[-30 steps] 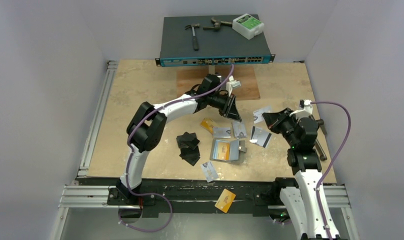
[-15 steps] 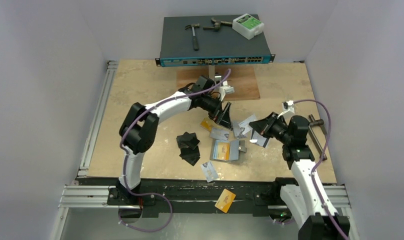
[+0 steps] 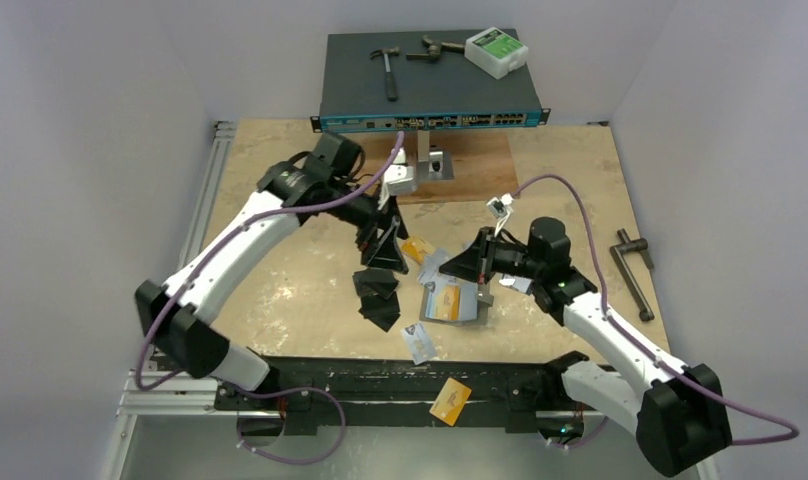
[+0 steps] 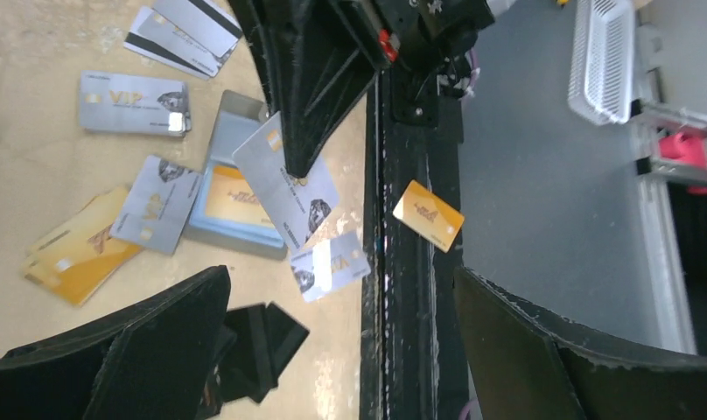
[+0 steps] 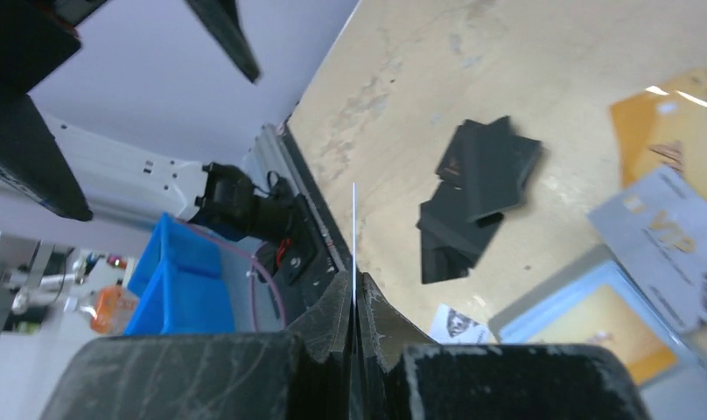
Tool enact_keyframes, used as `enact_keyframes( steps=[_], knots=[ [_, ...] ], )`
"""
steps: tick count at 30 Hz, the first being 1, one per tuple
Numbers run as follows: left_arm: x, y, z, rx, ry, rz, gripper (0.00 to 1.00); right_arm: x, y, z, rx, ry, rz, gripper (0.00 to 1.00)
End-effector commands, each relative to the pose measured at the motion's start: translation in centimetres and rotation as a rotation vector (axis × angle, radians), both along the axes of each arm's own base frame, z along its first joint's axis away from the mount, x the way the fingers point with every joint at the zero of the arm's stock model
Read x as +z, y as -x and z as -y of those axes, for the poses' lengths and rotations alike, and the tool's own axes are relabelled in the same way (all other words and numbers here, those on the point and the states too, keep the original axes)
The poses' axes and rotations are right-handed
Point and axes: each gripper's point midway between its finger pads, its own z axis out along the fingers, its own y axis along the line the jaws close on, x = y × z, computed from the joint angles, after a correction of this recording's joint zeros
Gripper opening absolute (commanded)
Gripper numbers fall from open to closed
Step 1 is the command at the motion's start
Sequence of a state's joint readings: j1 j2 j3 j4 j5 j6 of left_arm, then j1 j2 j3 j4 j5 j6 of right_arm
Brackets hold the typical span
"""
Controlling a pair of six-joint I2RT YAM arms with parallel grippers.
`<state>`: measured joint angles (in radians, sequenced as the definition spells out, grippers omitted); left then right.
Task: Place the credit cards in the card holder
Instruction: Insert the credit card into the card holder.
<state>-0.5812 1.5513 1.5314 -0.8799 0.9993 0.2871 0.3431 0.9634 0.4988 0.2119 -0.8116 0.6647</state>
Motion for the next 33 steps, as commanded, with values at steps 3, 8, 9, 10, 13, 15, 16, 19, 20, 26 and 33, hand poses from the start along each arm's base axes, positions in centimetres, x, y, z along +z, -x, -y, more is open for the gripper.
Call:
enact_keyframes(
  steps=[3, 8, 9, 10, 13, 15, 16, 19, 20, 26, 33],
  knots=[
    [4.8, 3.0, -7.1, 0.112, -0.167, 0.299, 1.00, 7.1, 1.0, -2.8, 0.146, -0.075, 0.248, 0.00],
    [2.9, 7.3, -7.1, 0.025, -0.079, 0.166, 1.00, 10.5, 3.3, -3.9, 0.228, -0.099, 0.357, 0.00],
    [3.4, 7.9, -6.3, 0.005, -0.021, 0.115, 1.00, 10.9, 3.6, -4.0, 0.239, -0.103, 0.372, 0.00],
    [3.9, 8.2, -5.5, -0.010, 0.033, 0.083, 1.00, 11.5, 4.1, -4.2, 0.255, -0.108, 0.386, 0.00],
    [5.1, 7.8, -4.1, -0.017, 0.114, 0.042, 1.00, 12.9, 5.1, -4.6, 0.284, -0.110, 0.425, 0.00],
    [5.6, 7.5, -3.7, -0.016, 0.123, 0.028, 1.00, 14.0, 5.9, -4.9, 0.308, -0.120, 0.454, 0.00],
    [5.9, 7.4, -3.6, -0.016, 0.132, 0.029, 1.00, 14.4, 6.2, -5.1, 0.315, -0.122, 0.460, 0.00],
    [6.5, 7.3, -3.1, -0.021, 0.153, 0.018, 0.96, 15.5, 6.8, -5.5, 0.329, -0.127, 0.492, 0.00],
    [6.7, 7.2, -3.0, -0.022, 0.162, 0.015, 0.94, 15.7, 7.0, -5.6, 0.334, -0.133, 0.495, 0.00],
    [8.1, 8.1, -2.5, -0.064, 0.206, 0.000, 0.66, 16.2, 6.9, -6.2, 0.332, -0.121, 0.497, 0.00],
    [8.6, 8.2, -2.4, -0.056, 0.215, 0.007, 0.17, 16.6, 6.3, -6.4, 0.312, -0.110, 0.502, 0.00]
  ],
)
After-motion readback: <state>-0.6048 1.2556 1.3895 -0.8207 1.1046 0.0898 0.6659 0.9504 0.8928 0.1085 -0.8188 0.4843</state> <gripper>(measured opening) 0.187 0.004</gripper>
